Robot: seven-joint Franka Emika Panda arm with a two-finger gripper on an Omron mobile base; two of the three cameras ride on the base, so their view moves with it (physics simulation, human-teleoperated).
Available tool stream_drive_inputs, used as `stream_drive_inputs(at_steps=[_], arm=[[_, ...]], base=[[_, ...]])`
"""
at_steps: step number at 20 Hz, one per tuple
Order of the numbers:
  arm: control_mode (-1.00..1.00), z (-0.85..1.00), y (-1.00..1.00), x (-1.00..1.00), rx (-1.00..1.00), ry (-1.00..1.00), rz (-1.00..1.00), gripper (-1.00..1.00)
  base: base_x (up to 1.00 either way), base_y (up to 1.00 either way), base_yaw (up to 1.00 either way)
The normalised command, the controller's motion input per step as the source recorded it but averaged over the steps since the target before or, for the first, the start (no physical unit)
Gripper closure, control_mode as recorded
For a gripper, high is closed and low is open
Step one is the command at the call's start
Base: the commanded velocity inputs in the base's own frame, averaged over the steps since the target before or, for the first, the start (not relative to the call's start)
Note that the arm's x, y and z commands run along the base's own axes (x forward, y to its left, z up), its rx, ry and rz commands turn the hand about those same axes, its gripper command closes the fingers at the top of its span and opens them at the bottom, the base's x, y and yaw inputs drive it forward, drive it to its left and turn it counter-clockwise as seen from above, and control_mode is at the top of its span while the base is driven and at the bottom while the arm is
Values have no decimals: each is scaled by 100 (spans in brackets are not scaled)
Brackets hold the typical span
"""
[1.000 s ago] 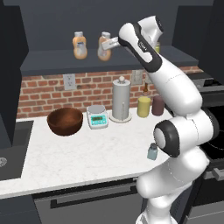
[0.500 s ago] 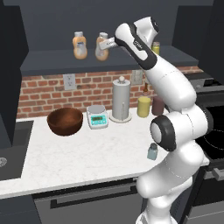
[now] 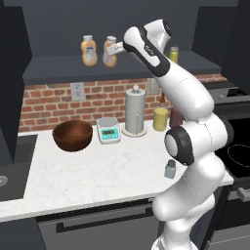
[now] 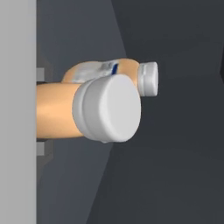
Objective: Put the shaker and condiment bottle from the counter next to their counterparts in the cabinet.
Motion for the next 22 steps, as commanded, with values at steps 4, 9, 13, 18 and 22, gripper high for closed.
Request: stream_drive_inputs(at_steps=[4,9,13,18,22], arm=[[-100,-5,0,30,0,0,0,100],[-100,-6,0,14,0,-2,0,100],[-100,-10,0,2,0,-5,0,100],[-100,-17,0,0,0,-5,0,100],[-100,-18,0,0,0,-5,0,100]], base=[[0,0,0],[0,0,0],[0,0,0],[0,0,0],[0,0,0]])
